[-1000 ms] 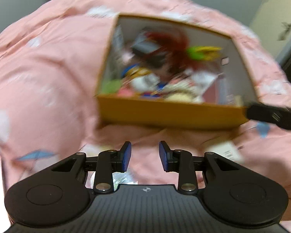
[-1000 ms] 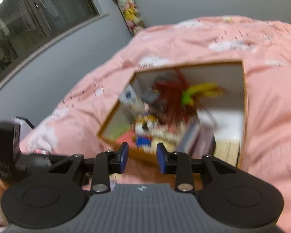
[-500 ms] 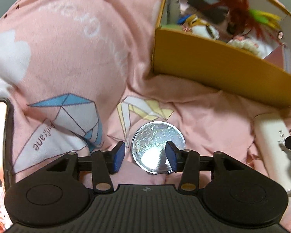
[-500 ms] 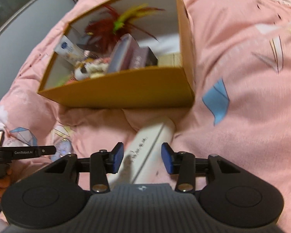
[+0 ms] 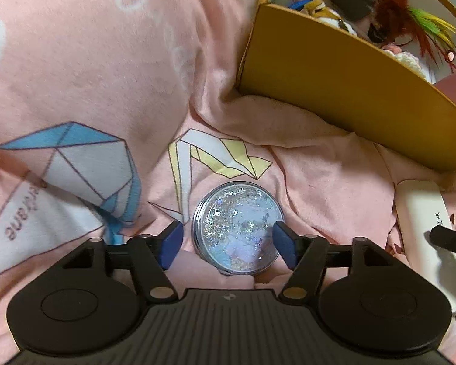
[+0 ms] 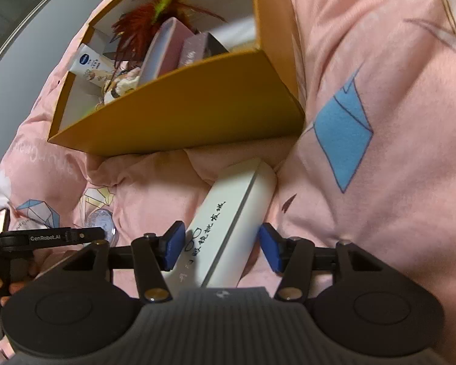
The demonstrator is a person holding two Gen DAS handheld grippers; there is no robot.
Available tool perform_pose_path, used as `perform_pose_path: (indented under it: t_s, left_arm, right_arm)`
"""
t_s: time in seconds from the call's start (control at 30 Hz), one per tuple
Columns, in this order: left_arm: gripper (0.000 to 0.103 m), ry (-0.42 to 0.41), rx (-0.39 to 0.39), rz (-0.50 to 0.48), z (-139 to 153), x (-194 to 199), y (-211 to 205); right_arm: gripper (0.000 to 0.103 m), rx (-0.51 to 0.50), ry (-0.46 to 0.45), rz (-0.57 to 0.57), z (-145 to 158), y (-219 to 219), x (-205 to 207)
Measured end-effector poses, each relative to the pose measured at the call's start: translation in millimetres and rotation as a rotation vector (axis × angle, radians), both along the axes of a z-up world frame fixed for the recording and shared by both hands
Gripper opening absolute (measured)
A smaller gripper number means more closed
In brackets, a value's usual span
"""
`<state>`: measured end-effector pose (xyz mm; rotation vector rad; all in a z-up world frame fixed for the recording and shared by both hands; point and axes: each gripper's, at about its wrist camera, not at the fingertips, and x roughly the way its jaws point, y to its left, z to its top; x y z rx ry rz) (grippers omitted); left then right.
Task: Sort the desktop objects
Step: 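Move both grippers down to the glitter mirror and white case, then grasp the round glitter mirror with the left gripper while the right grasps the long white case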
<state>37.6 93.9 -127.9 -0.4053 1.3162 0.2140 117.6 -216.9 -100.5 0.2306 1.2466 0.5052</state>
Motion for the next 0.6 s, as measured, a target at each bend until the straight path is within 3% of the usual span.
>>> perform_pose_path:
  t_s: [0.27,0.47,0.6]
  left_arm:
    - [0.083,-0.002,-0.034,-0.004,-4,-2,1]
    - [0.068,-0.040,-0.041,0.008,4,-11,2]
    - [0.057,-0.081,-0.035,0.000,12,-17,0]
  right_arm:
    - [0.057,0.048,0.036,0.000,-10,-1,3]
    - [0.053,0.070,0.009,0.023,-5,0,-3]
    - [0.045,0.074,-0.028,0.041,5,6,-4]
